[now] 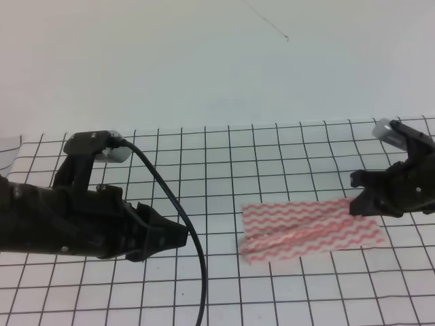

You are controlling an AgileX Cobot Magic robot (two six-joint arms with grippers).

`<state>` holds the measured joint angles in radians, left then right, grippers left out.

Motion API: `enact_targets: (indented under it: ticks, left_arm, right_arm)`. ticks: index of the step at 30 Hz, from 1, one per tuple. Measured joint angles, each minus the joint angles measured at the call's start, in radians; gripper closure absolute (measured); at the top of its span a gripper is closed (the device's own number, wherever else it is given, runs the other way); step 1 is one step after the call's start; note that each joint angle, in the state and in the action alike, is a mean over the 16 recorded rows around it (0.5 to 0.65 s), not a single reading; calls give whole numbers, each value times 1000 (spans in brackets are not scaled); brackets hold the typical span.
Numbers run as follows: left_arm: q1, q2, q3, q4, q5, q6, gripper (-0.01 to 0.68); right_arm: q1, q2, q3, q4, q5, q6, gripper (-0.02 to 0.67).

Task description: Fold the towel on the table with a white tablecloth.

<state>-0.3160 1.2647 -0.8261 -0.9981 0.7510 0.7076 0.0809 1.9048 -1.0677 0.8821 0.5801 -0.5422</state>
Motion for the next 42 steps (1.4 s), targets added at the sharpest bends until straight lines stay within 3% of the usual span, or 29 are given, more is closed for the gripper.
enact_targets:
  ticks: [21,27,37,42]
  left_arm:
    - [0,0,0,0,8,-1,466]
    - [0,0,0,0,17,-3,466]
    - [0,0,0,0,32,-4,466]
    - [0,0,0,0,35,-3,466]
  right_arm:
    - [0,8,-22,-5,-86,6,632]
    - [0,8,-22,-12,-103,6,555]
    - [0,8,-22,-4,-124,8,365]
    - [0,4,-22,4,-140,6,324]
